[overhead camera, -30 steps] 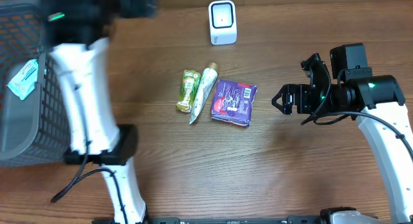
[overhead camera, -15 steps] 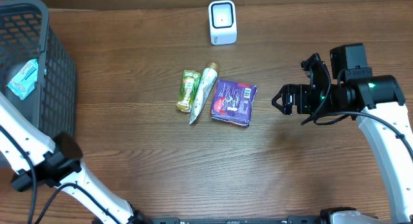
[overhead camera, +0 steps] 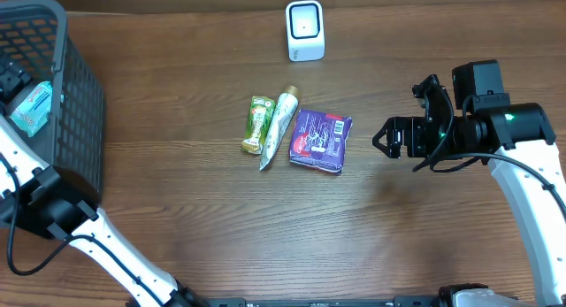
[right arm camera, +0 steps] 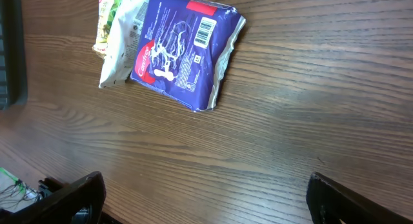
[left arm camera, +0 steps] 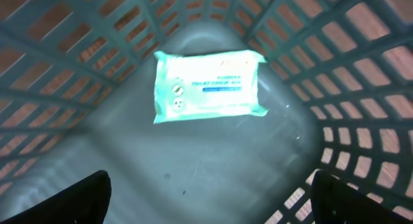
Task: Scan the item barcode
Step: 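Move left gripper back into the basket toward the teal wipes packet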
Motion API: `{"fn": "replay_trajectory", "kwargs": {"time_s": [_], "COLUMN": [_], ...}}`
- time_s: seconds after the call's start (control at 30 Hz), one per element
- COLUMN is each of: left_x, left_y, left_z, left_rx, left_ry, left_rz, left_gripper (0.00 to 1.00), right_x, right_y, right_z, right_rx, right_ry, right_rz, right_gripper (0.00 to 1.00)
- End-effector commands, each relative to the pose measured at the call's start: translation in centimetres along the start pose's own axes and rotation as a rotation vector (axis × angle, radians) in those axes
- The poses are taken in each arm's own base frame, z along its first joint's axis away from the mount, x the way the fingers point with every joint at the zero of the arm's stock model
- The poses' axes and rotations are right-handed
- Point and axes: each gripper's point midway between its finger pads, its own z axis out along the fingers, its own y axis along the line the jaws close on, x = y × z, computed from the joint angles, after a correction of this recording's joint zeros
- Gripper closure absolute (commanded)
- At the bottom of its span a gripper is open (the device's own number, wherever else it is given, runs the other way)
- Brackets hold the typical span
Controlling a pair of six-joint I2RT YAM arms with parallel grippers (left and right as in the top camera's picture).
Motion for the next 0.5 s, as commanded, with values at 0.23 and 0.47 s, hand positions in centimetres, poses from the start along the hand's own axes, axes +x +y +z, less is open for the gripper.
{"fn": "replay_trajectory", "kwargs": {"time_s": [0.23,0.47], "left_x": [2.3,3.5], "left_y": [-0.6,-1.1], "left_z": [-1.2,-6.8], "left_rx": [-0.005,0.042], "left_ry": [0.081,0.09], "left_rz": [-0.035,-0.062], "left_gripper": [0.19,0.2], "right_x": [-0.7,-0.7], "right_y": [0.6,0.6], "right_z": [-0.3,-0.3], "right_rx": [-0.007,-0.007], "right_ry": [-0.029,-0.026], "right_rz": [-0.028,-0.027], "right_gripper": [0.0,0.0]}}
